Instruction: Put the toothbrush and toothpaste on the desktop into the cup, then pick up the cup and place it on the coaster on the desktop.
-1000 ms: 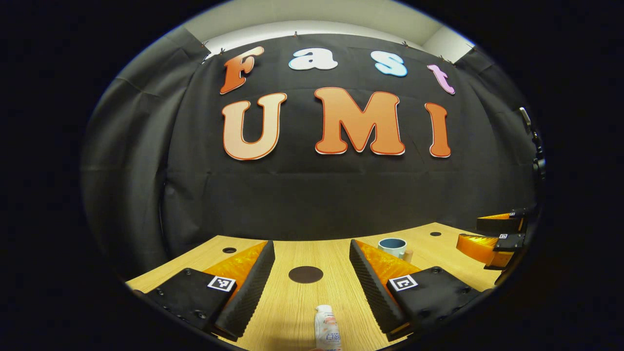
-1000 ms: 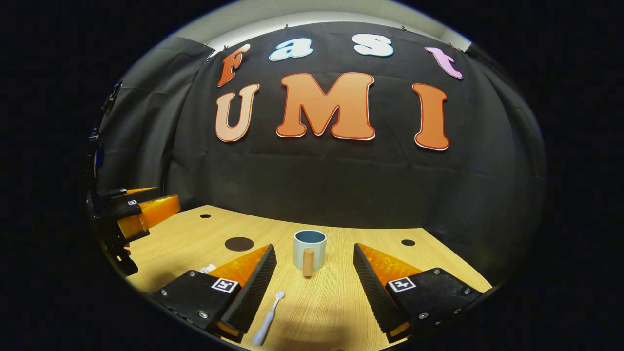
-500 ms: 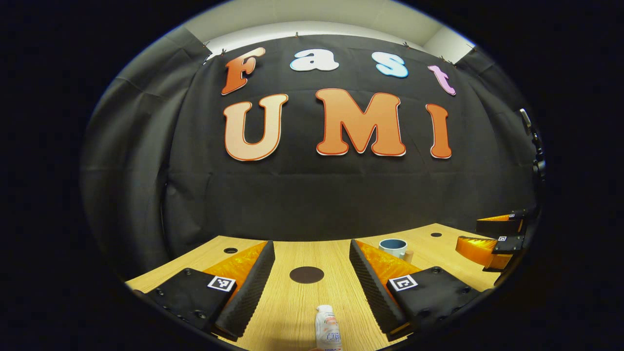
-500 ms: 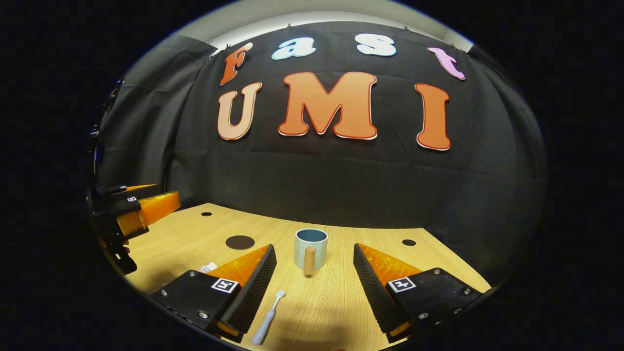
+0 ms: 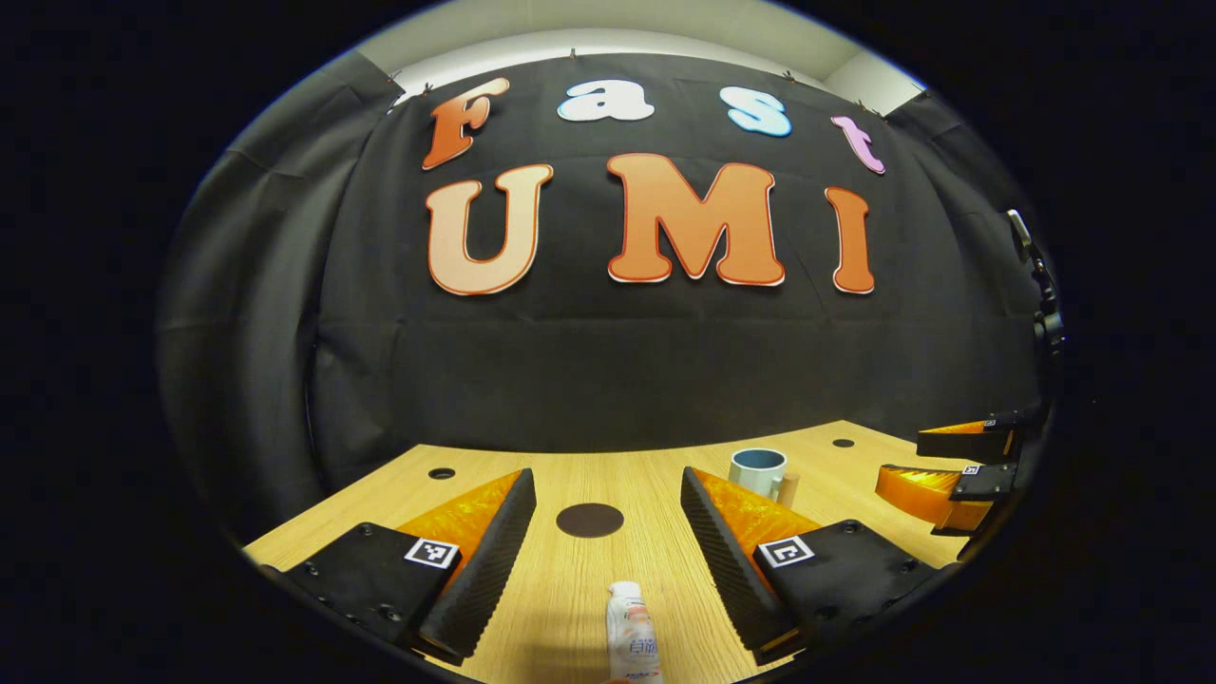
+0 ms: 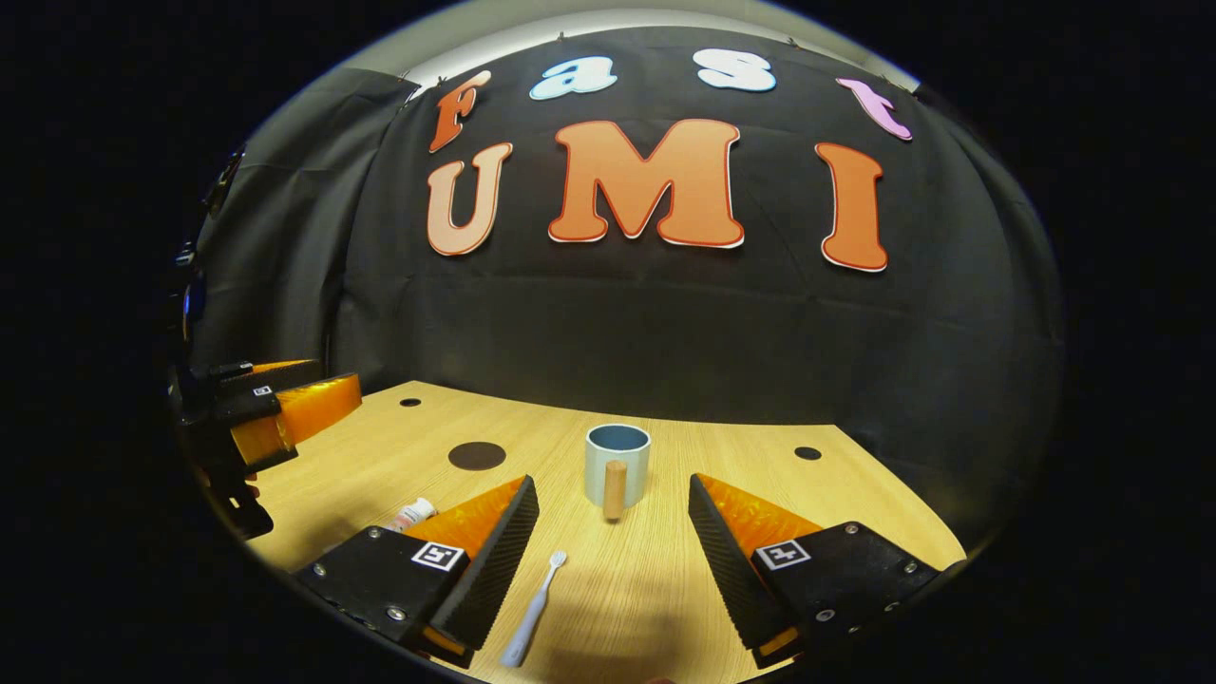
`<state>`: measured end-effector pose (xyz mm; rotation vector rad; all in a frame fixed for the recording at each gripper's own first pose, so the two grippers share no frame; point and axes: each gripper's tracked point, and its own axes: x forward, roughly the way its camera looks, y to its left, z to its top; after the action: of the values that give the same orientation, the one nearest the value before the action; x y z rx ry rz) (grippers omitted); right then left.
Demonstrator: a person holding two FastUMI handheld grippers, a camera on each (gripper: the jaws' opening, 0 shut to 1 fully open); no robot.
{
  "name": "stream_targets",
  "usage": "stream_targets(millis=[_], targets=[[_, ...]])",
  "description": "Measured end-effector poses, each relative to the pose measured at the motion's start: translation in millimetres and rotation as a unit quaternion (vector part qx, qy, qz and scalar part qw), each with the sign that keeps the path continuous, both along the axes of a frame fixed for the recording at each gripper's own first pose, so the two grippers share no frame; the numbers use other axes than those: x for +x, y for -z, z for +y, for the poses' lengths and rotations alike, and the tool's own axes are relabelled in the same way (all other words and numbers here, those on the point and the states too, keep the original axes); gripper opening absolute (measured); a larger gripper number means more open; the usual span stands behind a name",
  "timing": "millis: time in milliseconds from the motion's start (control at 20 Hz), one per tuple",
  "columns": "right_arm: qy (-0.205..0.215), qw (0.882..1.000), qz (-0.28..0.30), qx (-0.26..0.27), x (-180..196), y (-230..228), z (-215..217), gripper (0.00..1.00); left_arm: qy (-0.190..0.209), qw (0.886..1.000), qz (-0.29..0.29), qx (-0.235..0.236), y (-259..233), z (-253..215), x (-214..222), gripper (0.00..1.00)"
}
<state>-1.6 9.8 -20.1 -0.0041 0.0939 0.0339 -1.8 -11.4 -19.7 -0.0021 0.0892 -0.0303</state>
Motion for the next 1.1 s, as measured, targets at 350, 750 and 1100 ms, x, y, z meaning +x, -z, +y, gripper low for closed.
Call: stream_targets(millis=[350,750,1100], targets=[[-0.028,0.998,0.051,0.000,-1,25,18,0.96,0.012,0.998,0.054,-0.002,30,-4,1,0.99],[-0.052,0.983,0.174,0.023,9,78,31,0.94,0.019,0.990,0.141,0.008,80,-10,1,0.99],[-0.055,0.965,0.253,0.035,10,114,40,0.87,0.008,0.974,0.223,0.020,128,-5,-3,0.99]])
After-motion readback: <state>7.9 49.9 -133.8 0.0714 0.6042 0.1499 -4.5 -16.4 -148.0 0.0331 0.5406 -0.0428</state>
